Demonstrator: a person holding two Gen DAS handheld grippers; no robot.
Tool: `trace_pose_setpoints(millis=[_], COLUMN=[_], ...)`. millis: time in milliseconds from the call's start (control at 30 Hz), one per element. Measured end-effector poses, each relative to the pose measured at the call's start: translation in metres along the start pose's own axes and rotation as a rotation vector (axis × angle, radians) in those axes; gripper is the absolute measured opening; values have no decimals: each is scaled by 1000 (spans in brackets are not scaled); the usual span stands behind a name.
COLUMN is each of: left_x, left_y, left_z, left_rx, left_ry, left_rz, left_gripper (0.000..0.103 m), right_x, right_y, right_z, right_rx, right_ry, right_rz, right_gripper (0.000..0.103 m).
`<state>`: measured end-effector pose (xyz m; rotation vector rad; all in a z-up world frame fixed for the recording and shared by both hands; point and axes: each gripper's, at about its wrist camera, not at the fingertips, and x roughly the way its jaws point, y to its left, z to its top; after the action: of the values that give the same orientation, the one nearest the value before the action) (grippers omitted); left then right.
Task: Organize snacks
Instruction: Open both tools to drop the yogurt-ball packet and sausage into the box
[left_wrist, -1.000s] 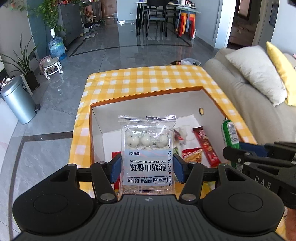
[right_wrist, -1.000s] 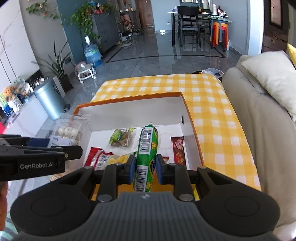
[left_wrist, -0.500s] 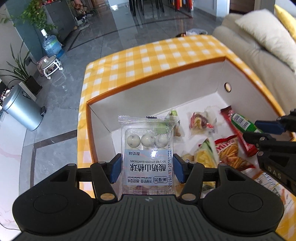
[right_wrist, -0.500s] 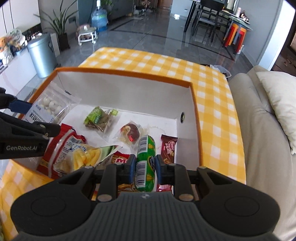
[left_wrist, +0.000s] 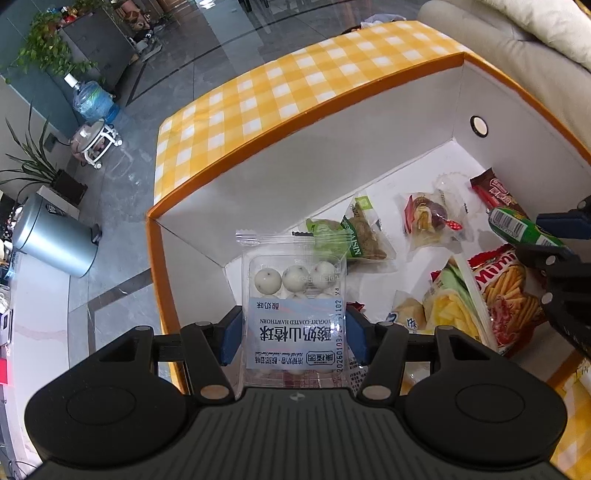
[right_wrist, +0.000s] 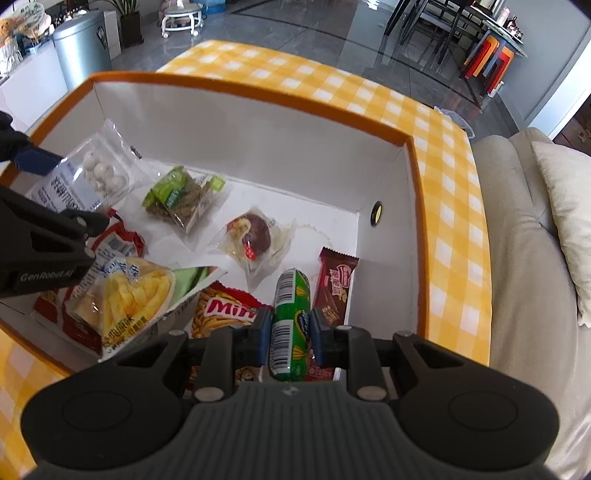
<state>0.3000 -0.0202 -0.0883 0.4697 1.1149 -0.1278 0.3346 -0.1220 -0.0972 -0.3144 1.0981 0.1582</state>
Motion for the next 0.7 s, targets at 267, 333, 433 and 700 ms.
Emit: trace_pose_setpoints(millis=[267, 333, 433, 700], left_x=[15, 17, 18, 8], left_y=[-5, -6, -7, -8], left_z=[1, 0, -1, -3], left_rx=[33, 32, 29, 32], left_ry=[24, 28, 32, -5], left_rz=[33, 39, 37, 31], left_gripper=[66, 66, 67, 74], right_x=[6, 7, 7, 1], right_y=[3, 3, 3, 2], right_z=[1, 1, 0, -2], right_rx=[-29, -33, -38, -35], right_ry=[21, 25, 25, 6], right_rz=[-18, -22, -28, -15], right_gripper=[19, 20, 20, 21])
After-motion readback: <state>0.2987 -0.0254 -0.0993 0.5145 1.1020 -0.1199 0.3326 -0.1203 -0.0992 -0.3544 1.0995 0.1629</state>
